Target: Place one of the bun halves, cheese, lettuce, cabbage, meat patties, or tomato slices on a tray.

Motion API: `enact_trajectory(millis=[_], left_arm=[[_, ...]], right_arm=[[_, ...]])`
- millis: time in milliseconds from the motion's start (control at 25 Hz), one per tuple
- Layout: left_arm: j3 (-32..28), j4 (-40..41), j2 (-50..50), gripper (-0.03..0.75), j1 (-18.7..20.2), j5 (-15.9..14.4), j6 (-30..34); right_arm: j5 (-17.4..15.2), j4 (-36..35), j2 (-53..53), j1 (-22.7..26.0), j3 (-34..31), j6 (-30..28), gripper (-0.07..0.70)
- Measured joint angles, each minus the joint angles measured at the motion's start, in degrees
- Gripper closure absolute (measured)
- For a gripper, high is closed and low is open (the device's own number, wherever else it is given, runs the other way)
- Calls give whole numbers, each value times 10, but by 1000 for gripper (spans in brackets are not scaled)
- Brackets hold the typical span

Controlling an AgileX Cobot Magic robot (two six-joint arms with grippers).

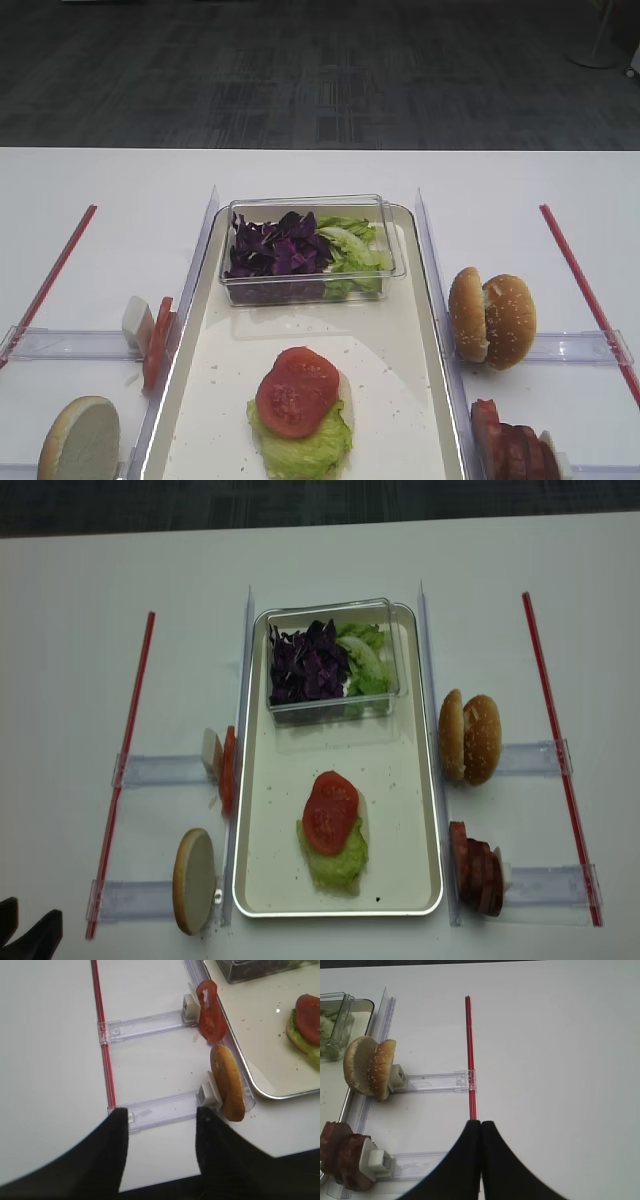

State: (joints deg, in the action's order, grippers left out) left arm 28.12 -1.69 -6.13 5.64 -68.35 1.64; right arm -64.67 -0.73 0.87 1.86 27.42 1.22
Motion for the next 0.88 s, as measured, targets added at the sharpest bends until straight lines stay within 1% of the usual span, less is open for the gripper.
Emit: enact_trajectory(millis=[200, 880], left_arm=[[0, 0, 0, 422, 0, 5, 0], [0, 11, 0, 422, 0, 6, 0]], right_arm=[[0, 0, 0, 0, 0, 0, 267], [0, 0, 0, 0, 0, 0, 267]])
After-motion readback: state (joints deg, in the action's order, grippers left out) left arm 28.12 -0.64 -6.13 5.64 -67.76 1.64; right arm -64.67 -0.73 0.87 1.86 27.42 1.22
